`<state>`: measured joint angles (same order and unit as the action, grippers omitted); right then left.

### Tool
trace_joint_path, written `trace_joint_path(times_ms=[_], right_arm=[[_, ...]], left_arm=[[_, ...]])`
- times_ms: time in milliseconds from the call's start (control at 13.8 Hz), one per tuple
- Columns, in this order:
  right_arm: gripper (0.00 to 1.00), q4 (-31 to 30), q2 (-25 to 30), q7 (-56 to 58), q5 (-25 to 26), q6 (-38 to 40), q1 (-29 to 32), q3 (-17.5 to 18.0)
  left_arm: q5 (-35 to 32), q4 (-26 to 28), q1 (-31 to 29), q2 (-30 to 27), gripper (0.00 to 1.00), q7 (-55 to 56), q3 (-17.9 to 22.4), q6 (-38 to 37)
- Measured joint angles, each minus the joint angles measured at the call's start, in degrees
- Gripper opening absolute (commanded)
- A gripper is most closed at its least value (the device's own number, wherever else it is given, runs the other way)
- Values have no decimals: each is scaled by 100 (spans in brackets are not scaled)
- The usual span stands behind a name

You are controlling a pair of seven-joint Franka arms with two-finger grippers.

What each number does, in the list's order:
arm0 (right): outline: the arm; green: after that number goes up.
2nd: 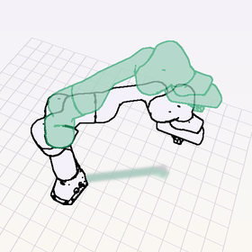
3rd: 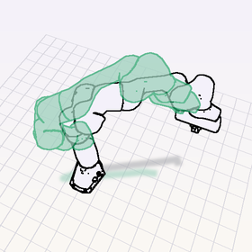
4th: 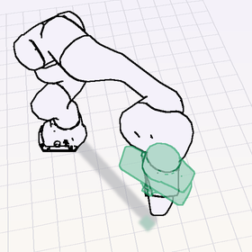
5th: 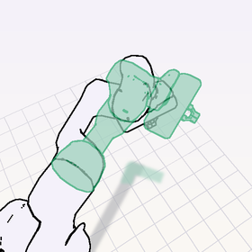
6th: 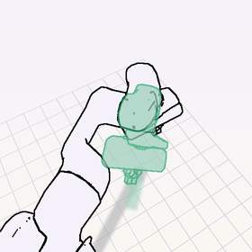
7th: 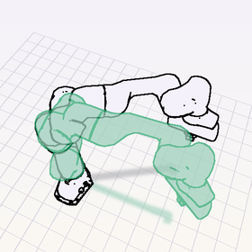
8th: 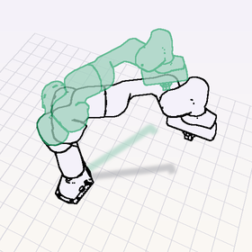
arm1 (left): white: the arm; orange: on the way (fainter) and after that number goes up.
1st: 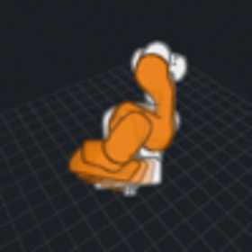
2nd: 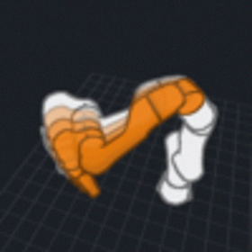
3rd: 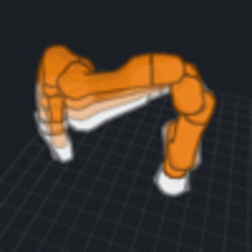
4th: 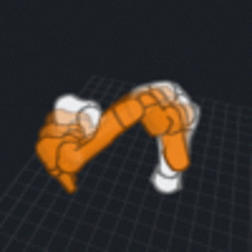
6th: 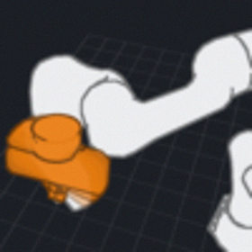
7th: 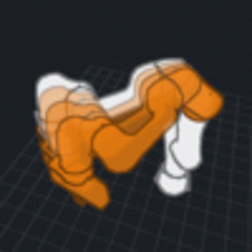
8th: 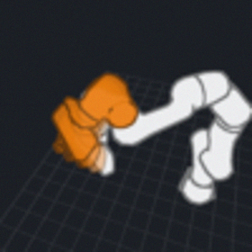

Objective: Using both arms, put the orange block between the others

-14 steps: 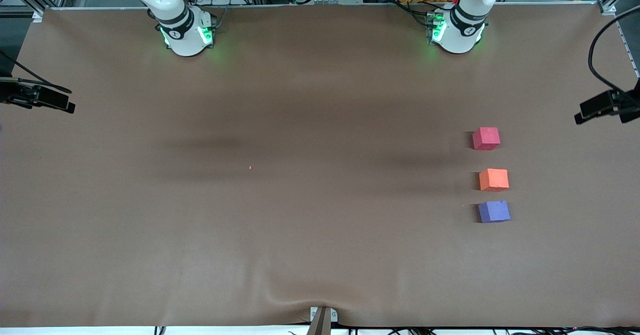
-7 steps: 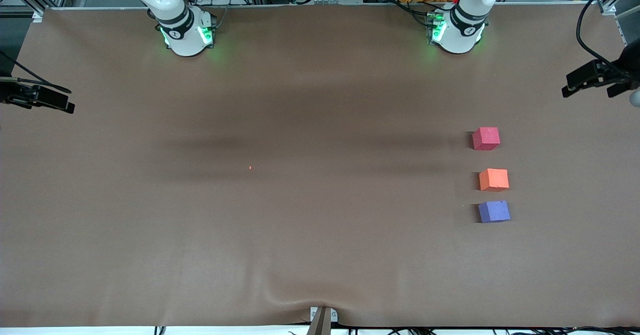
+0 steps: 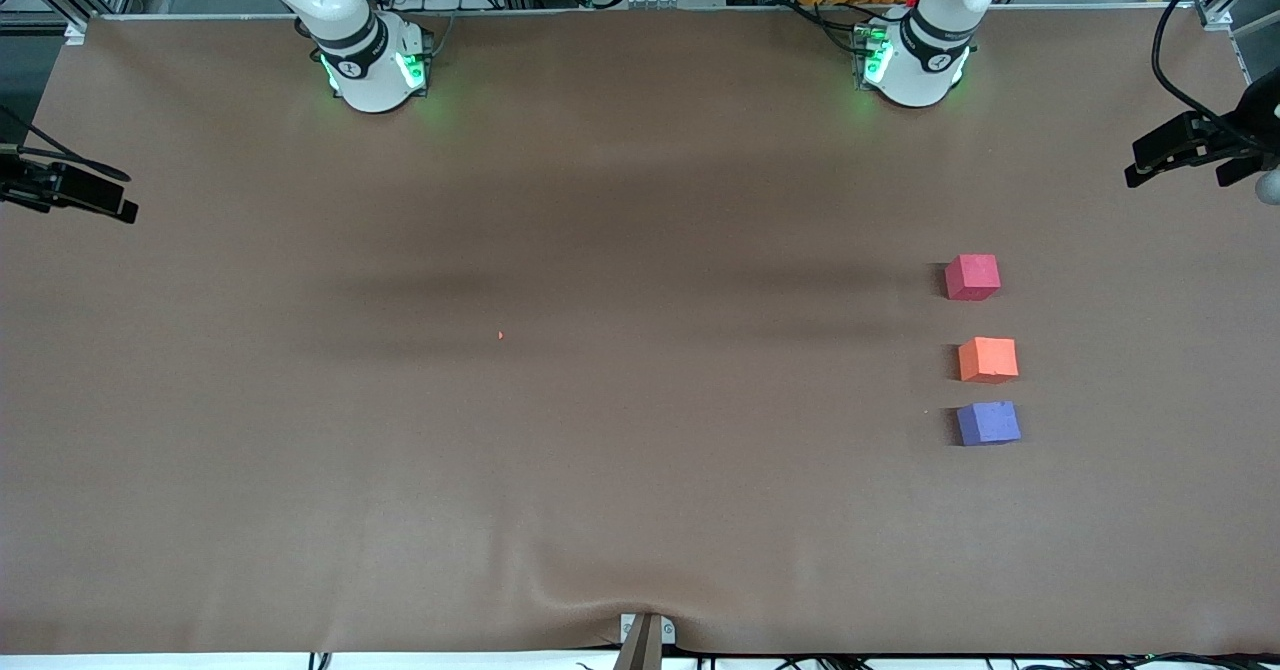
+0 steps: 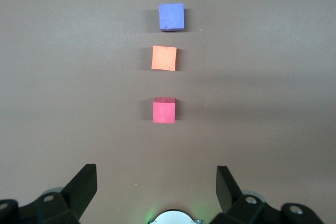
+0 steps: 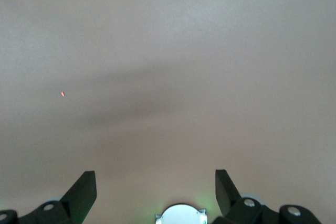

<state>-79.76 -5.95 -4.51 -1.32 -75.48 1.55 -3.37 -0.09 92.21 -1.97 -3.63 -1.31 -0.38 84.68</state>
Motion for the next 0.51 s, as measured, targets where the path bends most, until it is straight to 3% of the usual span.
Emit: trace_joint_path(times_ms=[506], right_arm=[[100,28,4,-59,0,125,-7,-23]], left_arm=[[-18,0,0,0,100,0,17,-2]])
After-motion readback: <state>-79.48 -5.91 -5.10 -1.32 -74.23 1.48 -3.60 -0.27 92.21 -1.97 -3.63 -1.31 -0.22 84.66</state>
